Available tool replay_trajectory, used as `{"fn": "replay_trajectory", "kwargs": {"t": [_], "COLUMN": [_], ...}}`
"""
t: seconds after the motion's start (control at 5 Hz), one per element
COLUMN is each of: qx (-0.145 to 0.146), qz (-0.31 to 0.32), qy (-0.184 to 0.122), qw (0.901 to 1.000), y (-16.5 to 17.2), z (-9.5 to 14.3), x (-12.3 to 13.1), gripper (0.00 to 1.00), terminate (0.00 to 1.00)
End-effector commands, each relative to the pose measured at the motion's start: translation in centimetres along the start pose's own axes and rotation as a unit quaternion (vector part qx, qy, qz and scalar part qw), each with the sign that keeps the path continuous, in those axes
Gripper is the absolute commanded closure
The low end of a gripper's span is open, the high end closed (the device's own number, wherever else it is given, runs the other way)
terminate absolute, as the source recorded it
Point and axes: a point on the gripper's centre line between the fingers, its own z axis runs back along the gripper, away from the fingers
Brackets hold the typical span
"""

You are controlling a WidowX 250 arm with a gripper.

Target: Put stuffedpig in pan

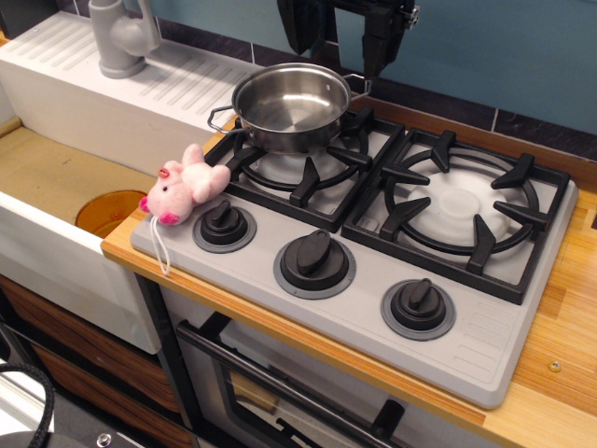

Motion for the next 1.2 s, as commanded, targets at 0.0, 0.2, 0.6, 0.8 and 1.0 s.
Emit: {"fn": "replay_trajectory", "kwargs": {"t": [0.0,0.2,0.6,0.8,1.0], "qx": [0.0,0.003,0.03,0.046,0.046], "qz": [0.0,-0.002,-0.043,-0.039,-0.019], "qy": [0.0,-0.002,-0.01,-0.006,-0.003], "qw": [1.0,1.0,0.9985,0.9982,0.9987], "y": [0.0,2.0,8.0,9.7,9.6], "z": [0.0,-0.6,-1.2,-1.7,-3.4], "x": [0.0,-1.5,-2.2,-3.1,-4.2], "gripper": [0.0,0.0,0.0,0.0,0.0], "terminate": [0.0,0.0,0.0,0.0,0.0]}}
